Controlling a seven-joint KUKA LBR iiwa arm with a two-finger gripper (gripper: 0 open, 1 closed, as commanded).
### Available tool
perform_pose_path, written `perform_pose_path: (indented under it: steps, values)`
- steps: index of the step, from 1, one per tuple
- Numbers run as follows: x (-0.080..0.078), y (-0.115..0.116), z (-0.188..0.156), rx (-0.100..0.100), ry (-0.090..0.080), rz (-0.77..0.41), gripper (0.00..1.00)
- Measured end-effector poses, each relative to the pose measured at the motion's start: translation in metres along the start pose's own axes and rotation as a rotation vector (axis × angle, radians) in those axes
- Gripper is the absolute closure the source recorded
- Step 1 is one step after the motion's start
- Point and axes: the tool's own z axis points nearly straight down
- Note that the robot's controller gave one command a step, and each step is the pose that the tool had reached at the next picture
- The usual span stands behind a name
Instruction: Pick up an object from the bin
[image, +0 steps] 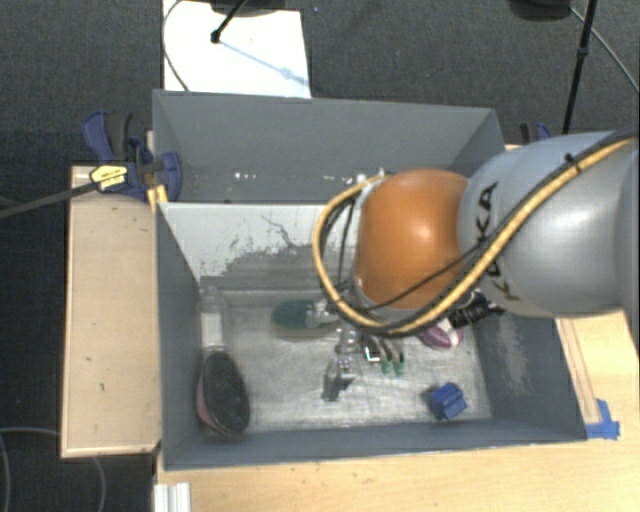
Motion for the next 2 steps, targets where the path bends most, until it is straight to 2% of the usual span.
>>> perform_pose_path:
  steps: [1,2]
  values:
    - [-0.0913,0.0069,0.0525,-0.001,-0.009,0.25,0.0]
    - [-0.0913,0.0074,0.0514,-0.003,-0.01,0.253,1.0]
